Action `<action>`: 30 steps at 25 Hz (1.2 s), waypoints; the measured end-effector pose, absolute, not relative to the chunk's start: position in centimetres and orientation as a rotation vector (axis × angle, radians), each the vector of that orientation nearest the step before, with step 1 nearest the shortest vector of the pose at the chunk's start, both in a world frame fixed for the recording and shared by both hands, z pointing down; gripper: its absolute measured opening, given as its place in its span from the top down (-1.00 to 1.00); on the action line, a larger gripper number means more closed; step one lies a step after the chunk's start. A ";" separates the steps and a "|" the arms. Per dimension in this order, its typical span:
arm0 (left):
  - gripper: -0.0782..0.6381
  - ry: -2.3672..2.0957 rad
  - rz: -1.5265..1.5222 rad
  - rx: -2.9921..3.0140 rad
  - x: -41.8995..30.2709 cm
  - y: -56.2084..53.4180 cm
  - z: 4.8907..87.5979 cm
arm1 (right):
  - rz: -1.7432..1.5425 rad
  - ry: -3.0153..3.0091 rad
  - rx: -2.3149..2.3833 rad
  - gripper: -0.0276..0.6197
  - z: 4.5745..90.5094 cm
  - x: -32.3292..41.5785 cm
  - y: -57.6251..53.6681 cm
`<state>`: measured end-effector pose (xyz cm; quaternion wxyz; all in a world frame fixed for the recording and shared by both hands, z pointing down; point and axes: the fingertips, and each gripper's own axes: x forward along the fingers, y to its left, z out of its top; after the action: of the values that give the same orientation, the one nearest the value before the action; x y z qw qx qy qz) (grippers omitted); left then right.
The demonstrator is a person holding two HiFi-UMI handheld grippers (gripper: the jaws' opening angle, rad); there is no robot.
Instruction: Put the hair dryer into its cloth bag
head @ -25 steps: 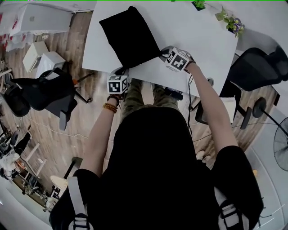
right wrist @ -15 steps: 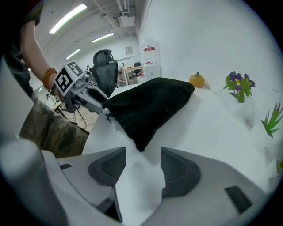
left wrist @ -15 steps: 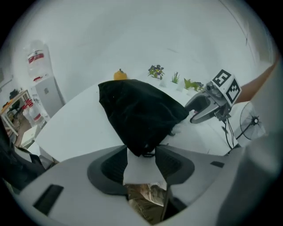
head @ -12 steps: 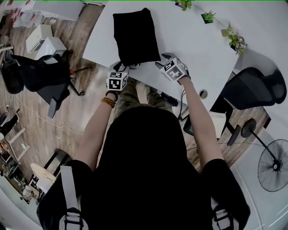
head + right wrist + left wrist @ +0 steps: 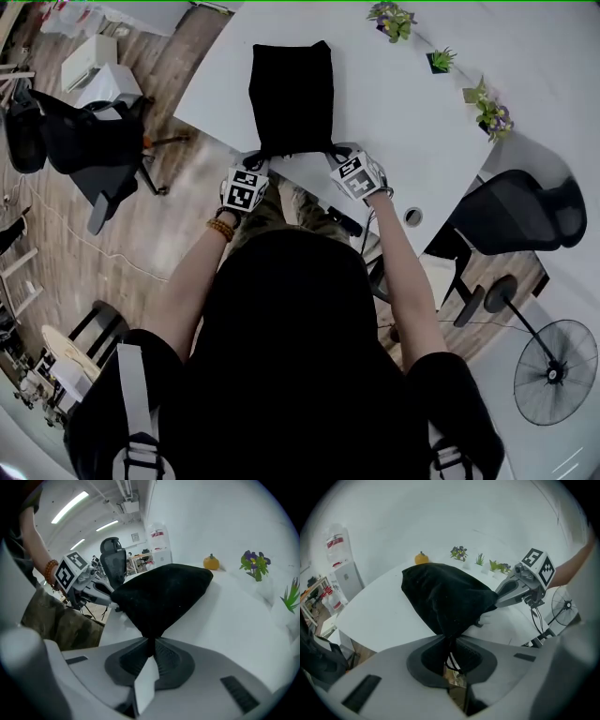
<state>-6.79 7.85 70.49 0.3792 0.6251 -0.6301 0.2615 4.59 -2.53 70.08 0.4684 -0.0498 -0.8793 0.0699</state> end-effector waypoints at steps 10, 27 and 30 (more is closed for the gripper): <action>0.67 -1.606 0.211 1.876 -8.1 3.2 57.0 | 0.633 -2.465 -0.141 0.77 58.6 3.1 -4.7; 0.67 -1.687 -0.107 2.010 -11.2 -6.2 40.0 | 0.906 -2.827 -0.068 0.77 40.5 1.9 -13.2; 0.67 -1.677 -0.039 1.989 -11.2 -9.3 40.4 | 0.856 -2.758 0.109 0.77 41.4 1.8 -16.2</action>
<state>-11.18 -9.29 40.40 0.2663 0.7368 -0.6213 -0.0145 1.82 -16.24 41.40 0.1257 0.0374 -0.9468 0.2938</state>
